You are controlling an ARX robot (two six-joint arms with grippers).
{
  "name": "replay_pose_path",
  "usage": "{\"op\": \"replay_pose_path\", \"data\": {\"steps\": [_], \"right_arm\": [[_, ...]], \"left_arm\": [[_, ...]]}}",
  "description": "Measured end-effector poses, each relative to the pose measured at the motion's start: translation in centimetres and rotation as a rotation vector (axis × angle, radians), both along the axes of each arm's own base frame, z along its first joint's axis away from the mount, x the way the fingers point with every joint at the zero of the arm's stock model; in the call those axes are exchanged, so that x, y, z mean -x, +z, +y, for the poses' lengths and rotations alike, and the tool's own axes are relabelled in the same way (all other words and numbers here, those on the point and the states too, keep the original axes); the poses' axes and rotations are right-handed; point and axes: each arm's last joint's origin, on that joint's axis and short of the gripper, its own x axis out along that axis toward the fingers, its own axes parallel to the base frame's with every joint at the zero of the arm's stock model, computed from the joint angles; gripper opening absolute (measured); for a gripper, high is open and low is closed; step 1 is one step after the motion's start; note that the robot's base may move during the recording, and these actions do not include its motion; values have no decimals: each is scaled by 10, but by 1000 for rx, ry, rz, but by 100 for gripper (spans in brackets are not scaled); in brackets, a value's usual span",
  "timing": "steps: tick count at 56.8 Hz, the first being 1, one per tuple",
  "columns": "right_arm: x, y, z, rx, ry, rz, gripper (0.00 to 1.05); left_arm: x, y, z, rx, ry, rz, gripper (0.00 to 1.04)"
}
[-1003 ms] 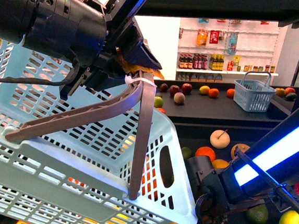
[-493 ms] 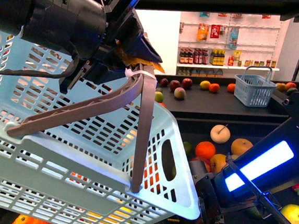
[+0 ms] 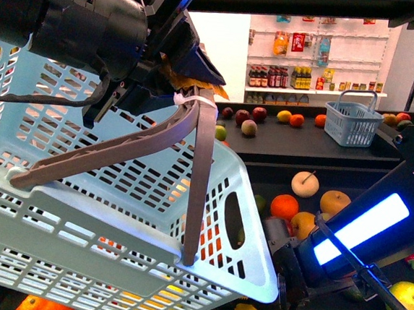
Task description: Pick lemon from shelf
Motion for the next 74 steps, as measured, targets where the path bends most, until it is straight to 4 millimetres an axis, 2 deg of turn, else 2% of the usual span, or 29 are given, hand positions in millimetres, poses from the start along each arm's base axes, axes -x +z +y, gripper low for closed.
{"op": "replay_pose_path", "data": {"steps": [5, 11, 25, 33, 46, 51, 57, 74], "right_arm": [[5, 7, -11, 8, -9, -18, 80], [10, 29, -29, 28, -16, -80, 80], [25, 115, -76, 3, -61, -256, 80], [39, 163, -84, -53, -58, -332, 80], [54, 237, -58, -155, 1, -466, 80], [60, 254, -44, -189, 27, -490, 80], [65, 259, -27, -216, 54, -483, 80], [78, 253, 24, -282, 145, -433, 80]], "left_arm": [[0, 0, 0, 0, 0, 0, 13], [0, 0, 0, 0, 0, 0, 13], [0, 0, 0, 0, 0, 0, 13], [0, 0, 0, 0, 0, 0, 13], [0, 0, 0, 0, 0, 0, 13], [0, 0, 0, 0, 0, 0, 13], [0, 0, 0, 0, 0, 0, 13], [0, 0, 0, 0, 0, 0, 13]]}}
